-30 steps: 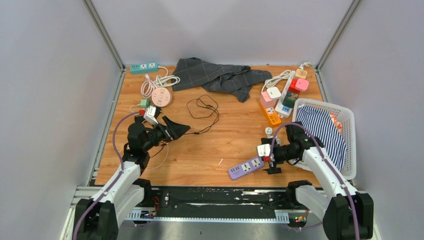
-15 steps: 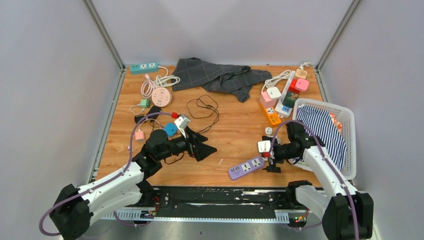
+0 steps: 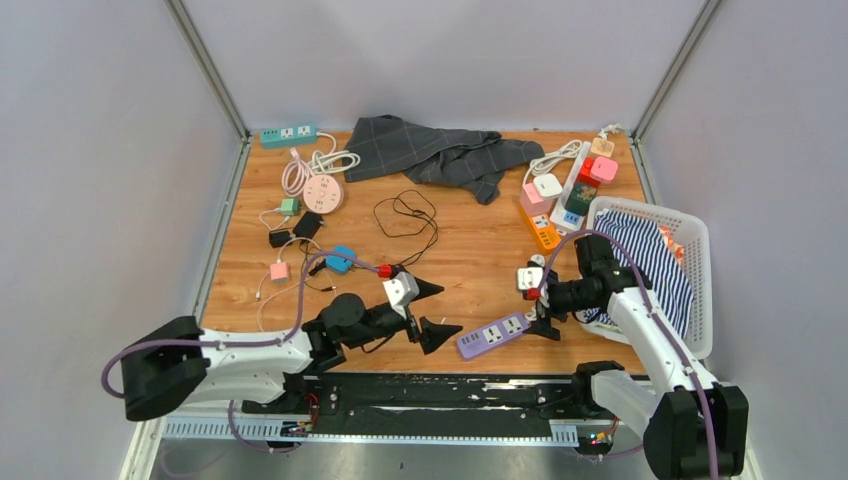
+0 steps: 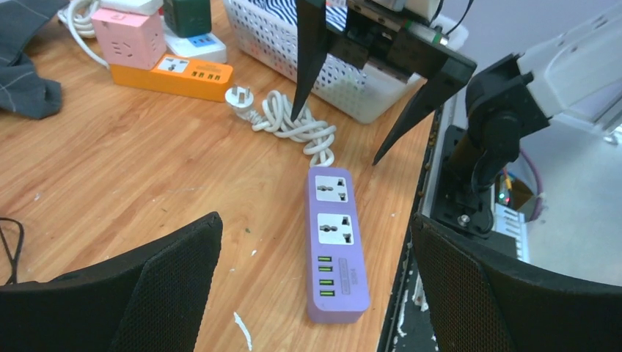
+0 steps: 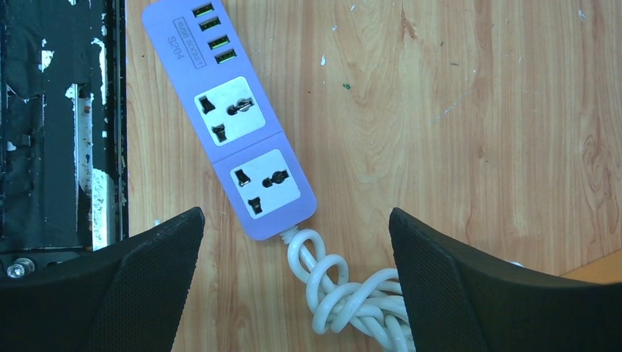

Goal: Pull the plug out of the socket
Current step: Pick up the socket from the corner of the board, then place the socket at the center of the board.

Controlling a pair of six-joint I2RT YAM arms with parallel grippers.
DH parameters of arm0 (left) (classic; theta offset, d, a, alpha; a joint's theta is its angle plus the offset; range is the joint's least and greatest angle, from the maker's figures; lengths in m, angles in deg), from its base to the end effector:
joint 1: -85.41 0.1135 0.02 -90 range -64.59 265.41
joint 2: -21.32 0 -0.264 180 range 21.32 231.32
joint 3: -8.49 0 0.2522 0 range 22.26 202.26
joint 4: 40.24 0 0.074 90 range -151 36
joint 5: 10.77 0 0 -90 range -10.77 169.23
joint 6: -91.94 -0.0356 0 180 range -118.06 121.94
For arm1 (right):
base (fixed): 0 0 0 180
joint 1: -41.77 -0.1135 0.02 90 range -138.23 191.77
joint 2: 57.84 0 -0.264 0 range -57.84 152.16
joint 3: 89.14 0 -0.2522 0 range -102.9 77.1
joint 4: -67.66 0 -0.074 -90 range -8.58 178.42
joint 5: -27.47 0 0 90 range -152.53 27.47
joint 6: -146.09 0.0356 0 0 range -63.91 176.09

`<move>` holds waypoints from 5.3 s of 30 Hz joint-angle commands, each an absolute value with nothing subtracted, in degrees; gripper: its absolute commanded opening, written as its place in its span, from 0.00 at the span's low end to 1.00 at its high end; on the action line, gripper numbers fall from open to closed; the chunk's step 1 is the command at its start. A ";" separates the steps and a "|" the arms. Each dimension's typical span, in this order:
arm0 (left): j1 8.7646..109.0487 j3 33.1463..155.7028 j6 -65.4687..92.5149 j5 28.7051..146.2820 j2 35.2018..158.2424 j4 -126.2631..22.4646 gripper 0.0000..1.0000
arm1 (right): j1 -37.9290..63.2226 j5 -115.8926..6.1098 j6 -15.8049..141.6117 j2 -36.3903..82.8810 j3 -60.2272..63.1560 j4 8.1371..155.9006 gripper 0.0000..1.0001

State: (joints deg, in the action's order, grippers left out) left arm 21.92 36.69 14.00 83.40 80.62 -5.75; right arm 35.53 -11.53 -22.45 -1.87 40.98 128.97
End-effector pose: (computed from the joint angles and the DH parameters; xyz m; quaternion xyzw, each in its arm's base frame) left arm 0.0916 -0.1895 0.2167 0.3213 0.6061 -0.4652 0.5595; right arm 0.1561 0.0449 0.2165 -0.6590 0.5968 0.2366 0.3918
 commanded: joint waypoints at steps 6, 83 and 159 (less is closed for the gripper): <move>16.59 45.53 8.94 78.53 102.06 0.48 1.00 | 36.75 -12.37 -19.70 -2.38 39.31 128.85 0.97; 33.18 49.34 36.53 82.47 102.22 -13.88 0.00 | 39.07 -9.11 -3.04 -19.26 38.69 121.80 1.00; 89.63 77.02 24.84 99.46 83.81 -57.64 1.00 | 43.76 -12.28 -1.75 -20.25 38.08 121.98 1.00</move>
State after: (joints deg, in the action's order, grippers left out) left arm 94.12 79.51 25.89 95.81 92.91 -64.07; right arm 41.72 -11.62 -4.82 -17.26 40.37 120.27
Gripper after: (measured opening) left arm 0.997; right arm 0.999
